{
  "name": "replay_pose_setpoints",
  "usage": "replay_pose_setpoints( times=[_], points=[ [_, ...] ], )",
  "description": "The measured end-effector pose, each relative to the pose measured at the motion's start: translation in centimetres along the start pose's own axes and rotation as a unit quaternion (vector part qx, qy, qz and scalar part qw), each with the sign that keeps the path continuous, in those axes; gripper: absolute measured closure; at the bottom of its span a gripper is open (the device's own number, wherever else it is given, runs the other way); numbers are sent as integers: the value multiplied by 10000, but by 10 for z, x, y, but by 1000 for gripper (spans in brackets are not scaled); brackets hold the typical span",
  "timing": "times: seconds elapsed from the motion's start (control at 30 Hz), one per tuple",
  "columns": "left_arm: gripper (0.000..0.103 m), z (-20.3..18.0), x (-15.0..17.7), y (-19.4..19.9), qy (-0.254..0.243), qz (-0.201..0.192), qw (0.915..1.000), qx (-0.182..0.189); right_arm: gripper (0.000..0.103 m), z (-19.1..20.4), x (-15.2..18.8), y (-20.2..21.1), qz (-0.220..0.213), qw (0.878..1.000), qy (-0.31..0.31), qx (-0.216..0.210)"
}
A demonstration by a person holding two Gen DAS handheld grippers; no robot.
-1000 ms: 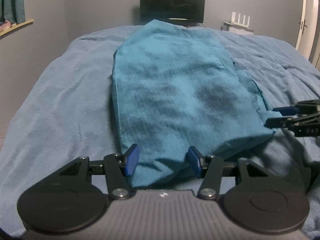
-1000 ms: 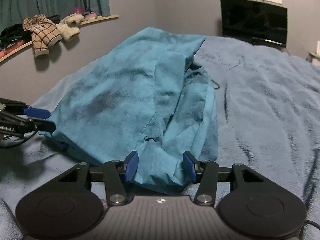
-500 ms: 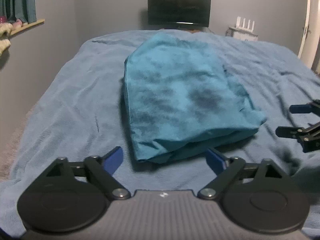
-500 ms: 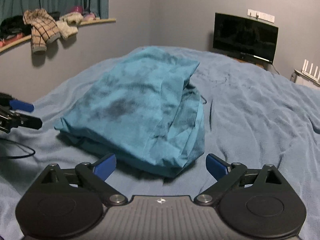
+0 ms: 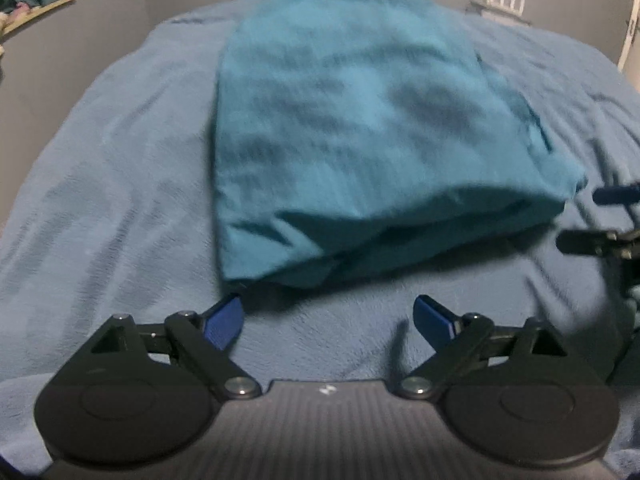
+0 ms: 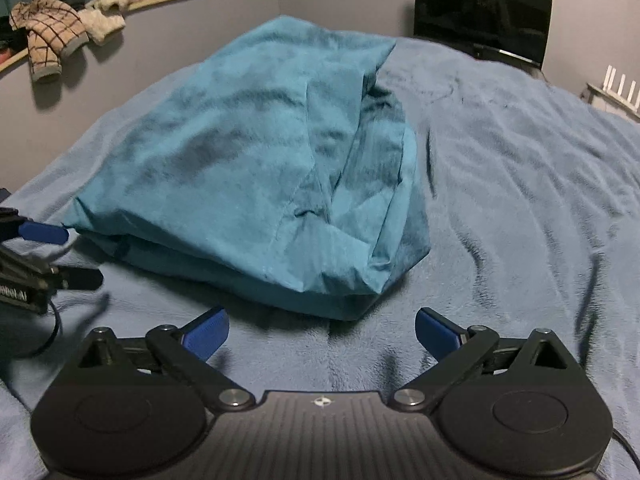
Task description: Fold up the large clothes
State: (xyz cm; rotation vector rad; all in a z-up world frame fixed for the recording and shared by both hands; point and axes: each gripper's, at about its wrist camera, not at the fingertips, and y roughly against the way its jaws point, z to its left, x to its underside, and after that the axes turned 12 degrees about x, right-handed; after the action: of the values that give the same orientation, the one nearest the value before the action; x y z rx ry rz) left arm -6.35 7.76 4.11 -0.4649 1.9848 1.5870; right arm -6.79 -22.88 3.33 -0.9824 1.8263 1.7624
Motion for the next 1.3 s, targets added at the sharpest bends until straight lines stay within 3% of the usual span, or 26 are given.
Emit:
replay_pose_setpoints(
  times=[0.3,0.63,1.0,1.3],
  points=[
    [7,5,5,-18,99,158,9998,23,2,16,5,-40,479,9983,306,114],
    [2,3,2,-23,5,236,9997,24,0,18,8,-39,415,9987,265,130],
    [2,-1,2,-12,21,13,9998,180,0,14,8,-29,183,9996,184,120],
    [2,-13,2,-2,-243,-218,9993,191,0,9,9,-19,-42,9999,80,108]
  ],
)
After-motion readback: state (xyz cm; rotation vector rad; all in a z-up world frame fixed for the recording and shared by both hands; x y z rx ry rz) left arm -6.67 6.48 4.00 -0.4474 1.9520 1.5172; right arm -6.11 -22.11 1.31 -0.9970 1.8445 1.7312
